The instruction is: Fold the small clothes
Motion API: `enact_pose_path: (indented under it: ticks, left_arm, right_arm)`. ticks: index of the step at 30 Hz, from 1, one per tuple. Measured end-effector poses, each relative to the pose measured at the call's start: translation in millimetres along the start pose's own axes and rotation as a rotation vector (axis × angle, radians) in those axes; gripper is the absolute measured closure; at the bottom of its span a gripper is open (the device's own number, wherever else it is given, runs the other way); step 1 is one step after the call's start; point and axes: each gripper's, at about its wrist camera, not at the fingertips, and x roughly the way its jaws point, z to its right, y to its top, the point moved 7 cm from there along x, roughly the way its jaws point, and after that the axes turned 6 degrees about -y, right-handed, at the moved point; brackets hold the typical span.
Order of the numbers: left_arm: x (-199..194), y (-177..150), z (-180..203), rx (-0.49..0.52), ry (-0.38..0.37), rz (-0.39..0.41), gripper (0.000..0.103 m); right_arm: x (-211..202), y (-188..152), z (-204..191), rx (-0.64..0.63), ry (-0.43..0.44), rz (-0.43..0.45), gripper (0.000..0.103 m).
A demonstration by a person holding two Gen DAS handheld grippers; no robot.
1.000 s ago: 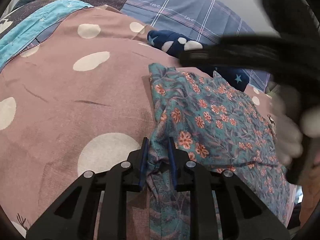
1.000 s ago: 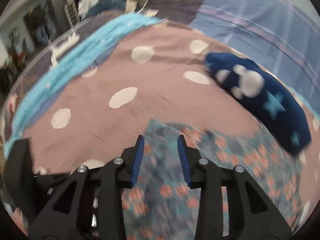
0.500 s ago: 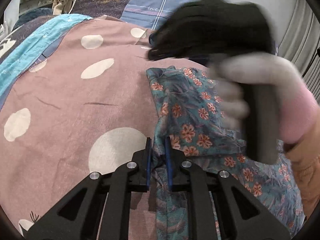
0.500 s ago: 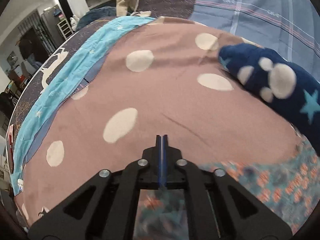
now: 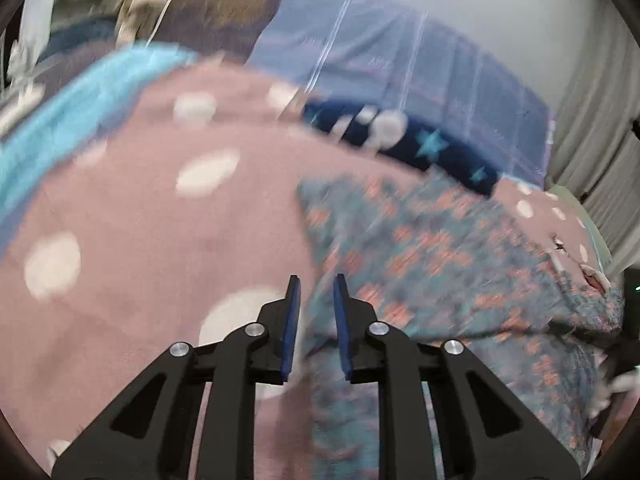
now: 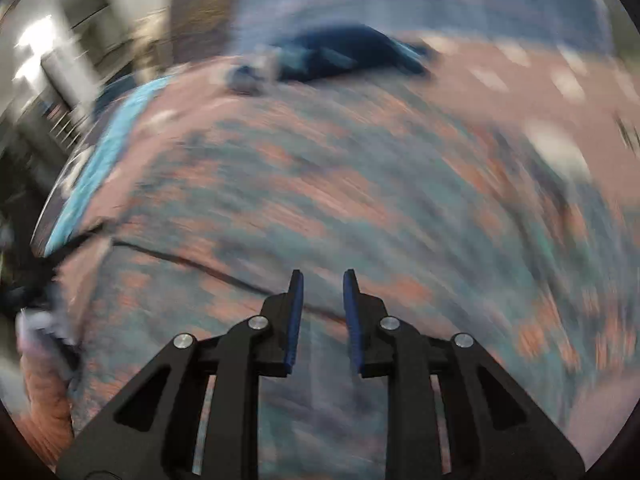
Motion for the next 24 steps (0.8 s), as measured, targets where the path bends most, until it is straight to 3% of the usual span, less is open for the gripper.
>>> enact_pose_path:
  ticks: [2, 5, 7, 9, 10, 13, 16, 18, 20, 21, 24]
  left_arm:
    - [-7, 12, 26, 0.078, -0.022, 0.016, 0.086]
    - [14, 12, 75, 0.197, -0.058, -0.044, 0.086]
    - [45, -2, 89, 0.211, -0.055, -0.124, 0.086]
    - [91, -30, 80, 0.188, 0.020, -0.243, 0.085]
    - [97, -32, 80, 0.200, 0.019, -0.201, 0.085]
    - [93, -29, 81, 0.204, 0.025, -0.201, 0.084]
    - [90, -28, 79, 0.181, -0.001, -0.204, 0.084]
    - [87, -26, 81, 0.187, 0.010, -0.212, 0.084]
    - [77, -22, 99, 0.219, 0.000, -0.200, 0.083]
    - [67, -20, 118, 0.250, -0.053, -0.176, 0.080]
    - [56, -21, 170, 0.349, -0.126, -0.149, 0.064]
  right_arm:
    - [3, -4, 9, 0.051, 0.079, 0.039, 0.087]
    - [5, -5, 3, 0.032, 0.064, 0.064, 0.087]
    - [5, -6, 0, 0.018, 0.054, 0.076, 0.087]
    - [4, -7, 3, 0.030, 0.076, 0.087, 0.087]
    - [3, -7, 6, 0.048, 0.101, 0.088, 0.087]
    - [-10, -8, 22, 0.113, 0.134, 0.090, 0.092]
    - [-29, -3, 44, 0.152, 0.087, 0.140, 0.097]
    - [-29, 1, 59, 0.166, 0.001, 0.139, 0.093]
    - [-32, 1, 61, 0.186, 0.039, 0.144, 0.092]
    - [-35, 1, 57, 0.183, 0.076, 0.156, 0.092]
    - [-30, -3, 36, 0.135, 0.119, 0.156, 0.092]
